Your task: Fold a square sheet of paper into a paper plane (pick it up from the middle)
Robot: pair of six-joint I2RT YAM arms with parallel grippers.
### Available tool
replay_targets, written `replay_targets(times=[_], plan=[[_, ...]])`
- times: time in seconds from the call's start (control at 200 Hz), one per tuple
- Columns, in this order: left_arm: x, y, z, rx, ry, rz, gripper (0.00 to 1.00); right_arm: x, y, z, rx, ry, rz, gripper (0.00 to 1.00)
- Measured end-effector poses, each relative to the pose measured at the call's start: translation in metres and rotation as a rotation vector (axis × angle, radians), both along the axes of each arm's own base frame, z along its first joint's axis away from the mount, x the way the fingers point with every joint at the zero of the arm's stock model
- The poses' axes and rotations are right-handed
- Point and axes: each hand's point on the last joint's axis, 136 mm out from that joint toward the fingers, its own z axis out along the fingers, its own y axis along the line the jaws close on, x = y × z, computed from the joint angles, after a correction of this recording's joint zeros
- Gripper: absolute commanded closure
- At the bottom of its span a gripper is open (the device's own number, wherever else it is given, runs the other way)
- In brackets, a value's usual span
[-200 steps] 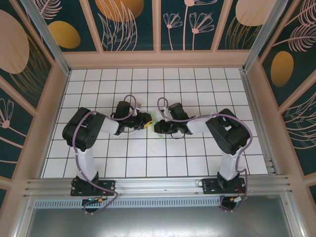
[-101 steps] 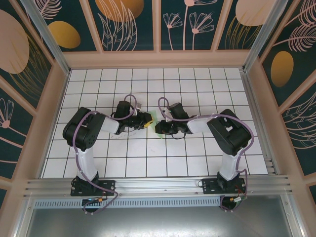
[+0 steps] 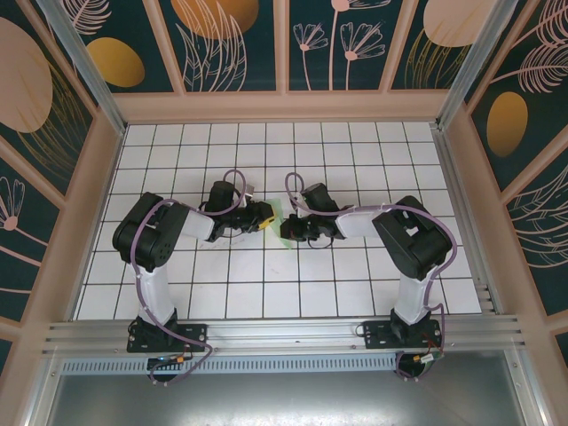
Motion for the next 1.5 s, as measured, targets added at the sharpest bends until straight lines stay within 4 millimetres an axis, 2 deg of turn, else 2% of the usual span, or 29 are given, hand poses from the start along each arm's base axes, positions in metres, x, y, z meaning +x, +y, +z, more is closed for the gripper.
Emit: replay_targets(times=[0.17,0.305,0.495,0.656,0.946,1.206,1.496], plan=[[-0.001,0.002,0.02,-0.008,-0.059,-0.001,0.64,-0.003,-0.006,-0.006,0.015,0.034,-0.034,0.95],[-0.011,0.006,0.03,-0.016,-0.088,0.0,0.64,-0.003,-0.007,-0.006,0.043,0.051,-0.055,0.95],[-0.03,0.011,0.015,-0.007,-0.049,-0.004,0.66,-0.004,-0.008,-0.006,0.084,0.075,-0.077,0.95],[-0.034,0.002,0.018,-0.022,-0.067,-0.026,0.66,-0.005,-0.009,-0.006,0.096,0.088,-0.085,0.95],[-0.03,-0.008,0.009,-0.018,-0.053,-0.042,0.69,-0.006,-0.009,-0.006,0.108,0.11,-0.086,0.95],[-0.021,-0.013,0.008,-0.019,-0.059,-0.042,0.7,-0.006,-0.009,-0.007,0.115,0.117,-0.082,0.94],[-0.023,-0.012,-0.007,0.016,-0.017,-0.038,0.72,-0.007,-0.008,-0.006,0.119,0.121,-0.076,0.9]])
